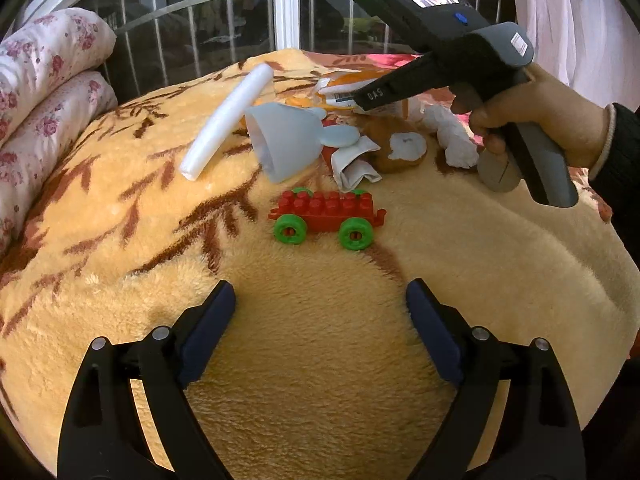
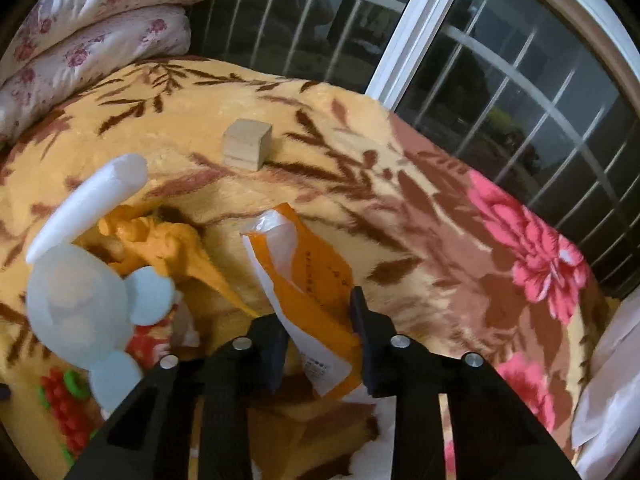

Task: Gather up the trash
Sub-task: 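Grasp the orange-and-white wrapper with the right tool, then grasp the brown-and-white plush with the left tool while the right holds the wrapper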

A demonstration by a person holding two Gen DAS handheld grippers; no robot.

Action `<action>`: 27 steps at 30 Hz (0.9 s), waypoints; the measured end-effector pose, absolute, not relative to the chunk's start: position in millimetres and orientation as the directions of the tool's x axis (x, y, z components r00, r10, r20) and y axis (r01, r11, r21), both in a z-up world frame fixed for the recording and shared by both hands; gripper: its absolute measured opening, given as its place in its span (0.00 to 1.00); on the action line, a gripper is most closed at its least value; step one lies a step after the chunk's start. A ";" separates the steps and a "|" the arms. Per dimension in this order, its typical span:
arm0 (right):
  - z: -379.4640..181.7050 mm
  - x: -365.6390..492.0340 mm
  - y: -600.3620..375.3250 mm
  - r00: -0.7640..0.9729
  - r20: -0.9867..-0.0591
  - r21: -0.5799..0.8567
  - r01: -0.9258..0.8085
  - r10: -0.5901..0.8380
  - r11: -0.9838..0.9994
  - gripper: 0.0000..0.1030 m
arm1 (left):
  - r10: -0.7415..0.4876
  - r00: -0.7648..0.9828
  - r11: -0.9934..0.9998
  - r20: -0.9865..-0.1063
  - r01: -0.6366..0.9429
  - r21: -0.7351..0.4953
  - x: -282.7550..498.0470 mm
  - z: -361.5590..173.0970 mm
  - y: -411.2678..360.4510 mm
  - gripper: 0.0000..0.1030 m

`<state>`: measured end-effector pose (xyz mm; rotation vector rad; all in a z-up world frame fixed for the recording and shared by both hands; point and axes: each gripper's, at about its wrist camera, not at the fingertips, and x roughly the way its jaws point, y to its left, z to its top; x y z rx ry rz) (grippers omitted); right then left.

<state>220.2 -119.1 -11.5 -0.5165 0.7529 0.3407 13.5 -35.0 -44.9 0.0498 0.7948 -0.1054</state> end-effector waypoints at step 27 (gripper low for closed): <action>3.6 -2.4 -291.5 0.889 -0.450 0.028 -0.079 0.083 0.996 0.15 | -0.151 0.729 0.953 -0.668 0.286 0.096 45.1 11.2 -97.3 0.83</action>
